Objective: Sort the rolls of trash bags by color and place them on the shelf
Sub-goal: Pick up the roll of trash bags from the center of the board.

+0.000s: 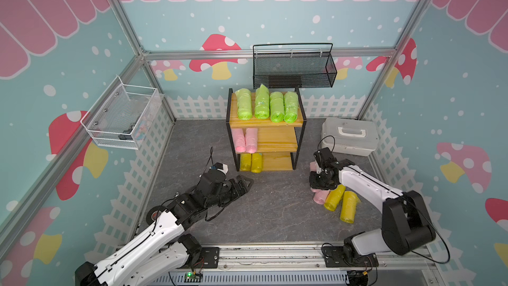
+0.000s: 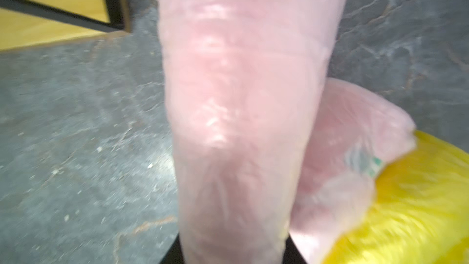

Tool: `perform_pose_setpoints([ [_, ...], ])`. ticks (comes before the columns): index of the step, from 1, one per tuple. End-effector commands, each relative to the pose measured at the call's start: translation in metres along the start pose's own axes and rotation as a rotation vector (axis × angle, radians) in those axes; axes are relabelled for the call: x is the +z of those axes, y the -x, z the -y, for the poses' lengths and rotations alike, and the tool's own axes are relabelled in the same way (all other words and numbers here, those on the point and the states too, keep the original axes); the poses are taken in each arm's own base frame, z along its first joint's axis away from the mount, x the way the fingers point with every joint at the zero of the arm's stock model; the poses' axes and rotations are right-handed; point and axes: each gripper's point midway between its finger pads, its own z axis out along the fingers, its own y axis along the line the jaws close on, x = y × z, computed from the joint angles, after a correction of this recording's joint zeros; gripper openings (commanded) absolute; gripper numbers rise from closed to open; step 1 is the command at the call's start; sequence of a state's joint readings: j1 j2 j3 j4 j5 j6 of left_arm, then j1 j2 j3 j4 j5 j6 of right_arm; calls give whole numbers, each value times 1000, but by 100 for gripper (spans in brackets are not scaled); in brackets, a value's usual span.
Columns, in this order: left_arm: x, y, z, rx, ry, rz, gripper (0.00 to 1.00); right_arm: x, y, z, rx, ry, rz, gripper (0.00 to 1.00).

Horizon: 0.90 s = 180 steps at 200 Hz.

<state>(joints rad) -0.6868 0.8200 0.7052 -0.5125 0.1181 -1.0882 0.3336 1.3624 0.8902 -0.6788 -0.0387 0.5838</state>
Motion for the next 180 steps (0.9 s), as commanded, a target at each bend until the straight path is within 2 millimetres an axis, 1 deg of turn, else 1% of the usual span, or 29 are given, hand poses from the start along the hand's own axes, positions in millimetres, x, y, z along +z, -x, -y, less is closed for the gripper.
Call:
perform_pose_setpoints([
  [1,-9,10,36,46,-125,20,98,-42,-5,-19,-32,154,77,0],
  [19,-11,13,60,50,-247,34,99,-81,-11,-42,-65,320,147,0],
  [41,-17,18,90,41,-425,63,98,-122,-23,-67,-111,492,180,0],
  [67,-22,20,117,37,-595,69,98,-160,-39,-93,-171,643,190,0],
  [87,-23,16,135,58,-678,51,97,-187,-49,-118,-214,787,189,0],
  [104,-24,13,147,81,-722,39,97,-206,-55,-137,-268,860,188,0],
  [120,-24,10,156,104,-745,31,97,-220,-61,-151,-312,906,171,0],
  [138,-27,7,165,135,-770,24,97,-232,-62,-164,-327,964,165,0],
  [159,-30,5,174,152,-802,17,96,-233,-64,-174,-329,1011,130,0],
  [180,-30,4,175,137,-825,13,90,-231,-69,-186,-343,1050,92,0],
])
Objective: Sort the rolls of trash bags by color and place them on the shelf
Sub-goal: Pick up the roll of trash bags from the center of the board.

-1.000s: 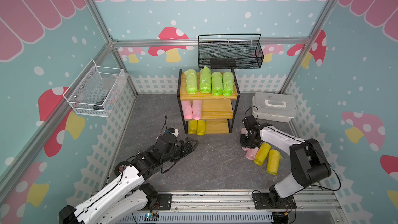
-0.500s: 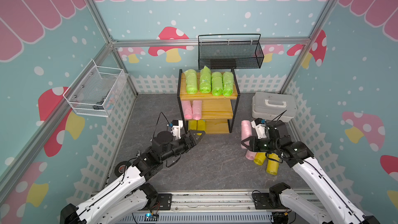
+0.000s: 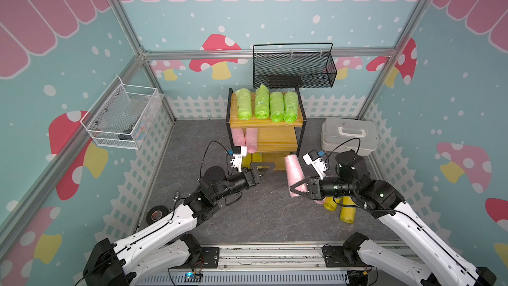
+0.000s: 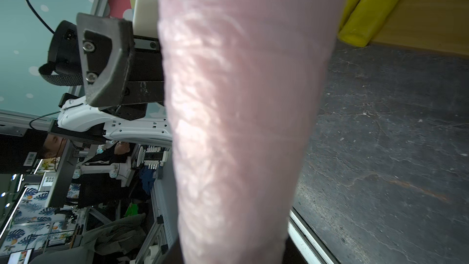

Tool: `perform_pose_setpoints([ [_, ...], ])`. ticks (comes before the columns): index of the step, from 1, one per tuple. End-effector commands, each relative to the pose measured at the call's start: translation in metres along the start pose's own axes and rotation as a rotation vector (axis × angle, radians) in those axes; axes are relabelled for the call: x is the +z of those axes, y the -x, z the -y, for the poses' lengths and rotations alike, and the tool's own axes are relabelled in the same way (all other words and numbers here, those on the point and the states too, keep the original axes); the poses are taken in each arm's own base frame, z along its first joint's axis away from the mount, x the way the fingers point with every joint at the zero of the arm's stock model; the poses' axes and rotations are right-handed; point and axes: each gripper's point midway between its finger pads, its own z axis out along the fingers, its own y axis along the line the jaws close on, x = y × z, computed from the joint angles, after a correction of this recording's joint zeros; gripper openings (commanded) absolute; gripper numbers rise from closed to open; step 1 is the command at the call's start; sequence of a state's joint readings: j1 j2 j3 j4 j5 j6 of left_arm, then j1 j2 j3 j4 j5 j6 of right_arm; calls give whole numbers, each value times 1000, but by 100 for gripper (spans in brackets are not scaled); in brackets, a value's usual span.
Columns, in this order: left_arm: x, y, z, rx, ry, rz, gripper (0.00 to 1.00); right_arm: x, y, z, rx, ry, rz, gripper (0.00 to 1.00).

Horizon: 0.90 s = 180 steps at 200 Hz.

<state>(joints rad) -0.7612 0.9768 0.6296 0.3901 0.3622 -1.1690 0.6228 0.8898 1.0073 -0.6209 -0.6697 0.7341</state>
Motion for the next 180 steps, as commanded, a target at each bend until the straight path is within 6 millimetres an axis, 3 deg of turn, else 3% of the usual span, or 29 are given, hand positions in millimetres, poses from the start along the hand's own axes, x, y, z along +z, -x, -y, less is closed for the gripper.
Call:
perform_pose_setpoints([
  [1,1,5,29,34,-109,8,90,8,8,-24,-22,111,-4,0],
  [36,-2,4,38,1,-217,24,89,26,5,-29,-11,137,-40,0],
  [64,-3,2,43,-7,-249,14,82,34,8,-36,-20,144,-49,0],
  [105,-4,-2,37,-18,-234,-2,76,47,7,-47,-42,155,-86,0],
  [180,-5,-7,20,-38,-166,-9,80,49,7,-56,-62,157,-95,0],
])
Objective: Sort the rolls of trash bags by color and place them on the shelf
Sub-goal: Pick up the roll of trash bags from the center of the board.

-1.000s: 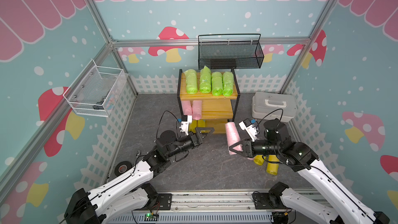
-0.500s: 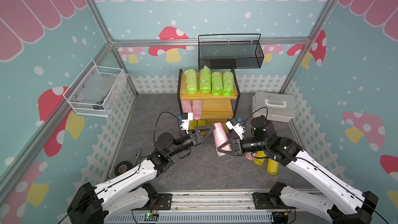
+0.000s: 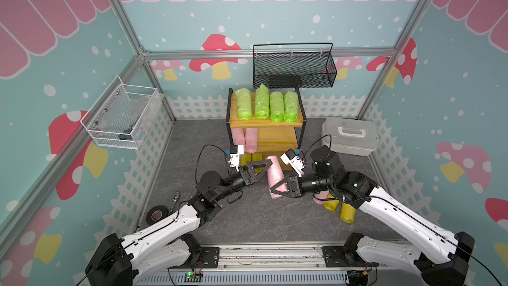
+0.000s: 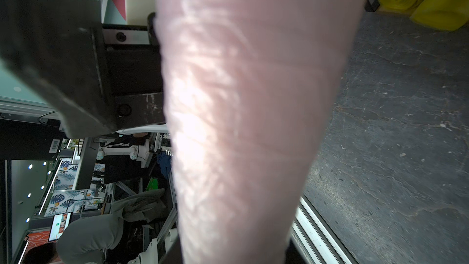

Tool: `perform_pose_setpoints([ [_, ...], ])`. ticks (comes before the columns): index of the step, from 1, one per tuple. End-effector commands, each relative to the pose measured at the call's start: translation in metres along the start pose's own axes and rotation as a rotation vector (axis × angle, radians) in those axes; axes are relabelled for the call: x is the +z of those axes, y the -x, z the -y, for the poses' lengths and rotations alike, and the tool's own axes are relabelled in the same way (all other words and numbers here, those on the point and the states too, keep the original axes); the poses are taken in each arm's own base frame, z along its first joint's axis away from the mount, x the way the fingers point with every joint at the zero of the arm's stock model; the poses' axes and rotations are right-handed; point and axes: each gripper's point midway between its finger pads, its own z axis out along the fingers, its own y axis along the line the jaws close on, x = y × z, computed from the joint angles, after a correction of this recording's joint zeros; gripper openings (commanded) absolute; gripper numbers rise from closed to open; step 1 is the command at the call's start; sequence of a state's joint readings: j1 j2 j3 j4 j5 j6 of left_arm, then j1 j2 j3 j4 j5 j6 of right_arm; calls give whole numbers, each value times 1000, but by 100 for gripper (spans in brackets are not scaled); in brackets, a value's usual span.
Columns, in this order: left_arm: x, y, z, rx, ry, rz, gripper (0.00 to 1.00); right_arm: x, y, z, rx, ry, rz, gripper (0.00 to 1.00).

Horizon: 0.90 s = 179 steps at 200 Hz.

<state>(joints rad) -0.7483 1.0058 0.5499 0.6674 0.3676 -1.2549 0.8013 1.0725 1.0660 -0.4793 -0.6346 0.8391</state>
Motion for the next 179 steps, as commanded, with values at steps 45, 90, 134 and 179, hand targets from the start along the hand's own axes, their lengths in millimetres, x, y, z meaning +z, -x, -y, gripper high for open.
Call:
perform_pose_setpoints([
  [45,-3,-16,4,-29,-21,-65,80,-1,3,-28,-83,89,-4,0],
  [90,-1,-20,8,-36,-38,-97,65,2,3,-25,-82,82,-5,0],
  [134,0,-23,7,-54,-38,-115,36,4,1,-16,-67,46,-9,0],
  [179,1,-24,6,-65,-31,-120,0,4,0,1,-39,-52,-16,24],
])
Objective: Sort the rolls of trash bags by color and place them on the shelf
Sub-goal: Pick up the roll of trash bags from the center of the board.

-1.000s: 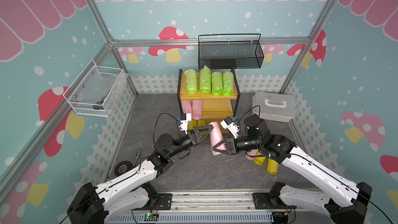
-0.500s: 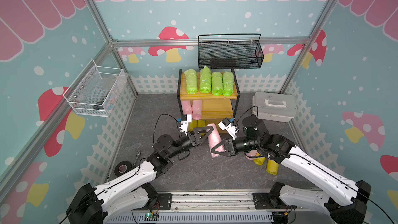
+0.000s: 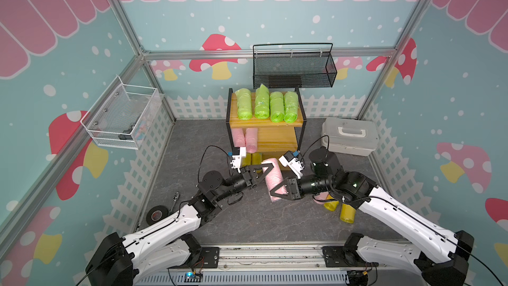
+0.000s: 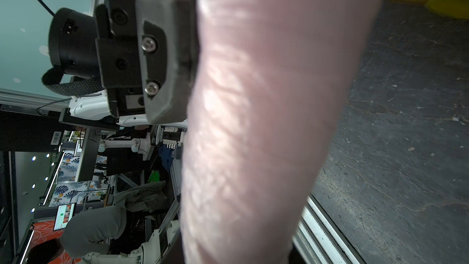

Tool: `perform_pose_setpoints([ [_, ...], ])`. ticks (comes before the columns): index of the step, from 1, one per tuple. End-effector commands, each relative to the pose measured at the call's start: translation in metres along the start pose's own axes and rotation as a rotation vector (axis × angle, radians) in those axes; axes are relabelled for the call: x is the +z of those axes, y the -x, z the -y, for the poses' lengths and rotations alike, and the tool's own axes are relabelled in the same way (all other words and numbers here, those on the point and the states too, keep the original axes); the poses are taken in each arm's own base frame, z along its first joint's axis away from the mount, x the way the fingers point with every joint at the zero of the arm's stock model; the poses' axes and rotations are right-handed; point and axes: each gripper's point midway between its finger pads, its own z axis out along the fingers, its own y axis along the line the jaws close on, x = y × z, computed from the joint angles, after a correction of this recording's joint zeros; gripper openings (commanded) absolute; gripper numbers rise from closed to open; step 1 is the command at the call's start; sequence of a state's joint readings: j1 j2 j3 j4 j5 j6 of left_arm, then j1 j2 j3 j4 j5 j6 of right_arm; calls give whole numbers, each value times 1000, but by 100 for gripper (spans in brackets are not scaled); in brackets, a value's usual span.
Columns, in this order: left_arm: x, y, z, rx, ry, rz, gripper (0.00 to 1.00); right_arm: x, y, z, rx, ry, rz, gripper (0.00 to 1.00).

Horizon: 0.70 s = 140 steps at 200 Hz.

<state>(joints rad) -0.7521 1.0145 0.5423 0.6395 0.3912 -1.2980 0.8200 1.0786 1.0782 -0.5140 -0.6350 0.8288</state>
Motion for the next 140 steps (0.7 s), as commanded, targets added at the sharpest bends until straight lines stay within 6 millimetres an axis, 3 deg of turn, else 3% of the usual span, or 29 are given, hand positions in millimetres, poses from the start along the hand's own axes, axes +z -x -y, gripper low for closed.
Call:
perform_pose_setpoints([
  [1,1,-15,16,-3,-59,-83,0,2,7,3,-35,-50,17,27],
  [9,1,-15,14,-5,-51,-78,0,1,7,7,-31,-71,20,44],
  [16,0,-14,11,-10,-41,-70,0,-1,8,10,-31,-89,32,54],
  [36,-2,-10,0,-35,0,-37,0,-13,11,14,-33,-121,112,67],
  [94,-21,12,-49,-264,103,188,0,-25,-2,35,32,-198,163,69],
  [140,-34,16,-64,-298,167,254,0,-21,-9,44,102,-196,168,79],
])
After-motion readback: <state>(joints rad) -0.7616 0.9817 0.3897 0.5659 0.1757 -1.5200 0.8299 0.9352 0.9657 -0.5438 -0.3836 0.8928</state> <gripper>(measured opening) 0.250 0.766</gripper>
